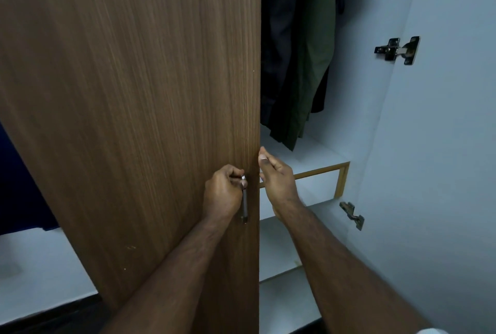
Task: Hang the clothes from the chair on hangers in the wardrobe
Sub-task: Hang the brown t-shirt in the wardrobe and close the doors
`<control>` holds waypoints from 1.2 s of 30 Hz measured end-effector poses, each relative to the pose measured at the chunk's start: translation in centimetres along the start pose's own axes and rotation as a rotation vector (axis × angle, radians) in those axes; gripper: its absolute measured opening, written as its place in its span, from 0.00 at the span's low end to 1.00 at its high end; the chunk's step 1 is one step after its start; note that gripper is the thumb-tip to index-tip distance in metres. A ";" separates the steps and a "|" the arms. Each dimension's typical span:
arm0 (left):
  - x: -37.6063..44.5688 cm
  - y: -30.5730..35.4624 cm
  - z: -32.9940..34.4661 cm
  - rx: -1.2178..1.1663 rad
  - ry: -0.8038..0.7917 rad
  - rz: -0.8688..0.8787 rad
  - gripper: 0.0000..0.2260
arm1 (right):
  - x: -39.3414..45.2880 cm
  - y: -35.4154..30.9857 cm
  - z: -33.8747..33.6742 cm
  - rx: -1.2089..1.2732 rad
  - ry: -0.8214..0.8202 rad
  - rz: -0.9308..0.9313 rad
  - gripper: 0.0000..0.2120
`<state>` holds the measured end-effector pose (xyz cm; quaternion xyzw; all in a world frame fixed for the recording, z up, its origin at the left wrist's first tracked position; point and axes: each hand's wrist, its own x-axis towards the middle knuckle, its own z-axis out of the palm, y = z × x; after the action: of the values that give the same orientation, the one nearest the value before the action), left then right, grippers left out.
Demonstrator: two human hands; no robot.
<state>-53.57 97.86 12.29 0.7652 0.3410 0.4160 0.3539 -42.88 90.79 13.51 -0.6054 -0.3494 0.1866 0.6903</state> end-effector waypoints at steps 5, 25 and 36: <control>-1.2 0.8 0.5 0.115 0.048 0.070 0.08 | -1.7 -1.9 -0.8 -0.127 -0.108 0.044 0.26; -20.7 11.7 19.2 0.311 -0.313 0.313 0.33 | -17.5 -4.1 -23.3 -0.693 0.103 -0.032 0.22; -29.4 23.6 28.1 0.186 -0.410 0.249 0.28 | -22.4 -8.4 -43.7 -0.317 0.682 -0.146 0.14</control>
<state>-35.96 54.44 8.79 0.8989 0.2021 0.2596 0.2895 -28.65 43.03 14.88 -0.7056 -0.1663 -0.1317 0.6761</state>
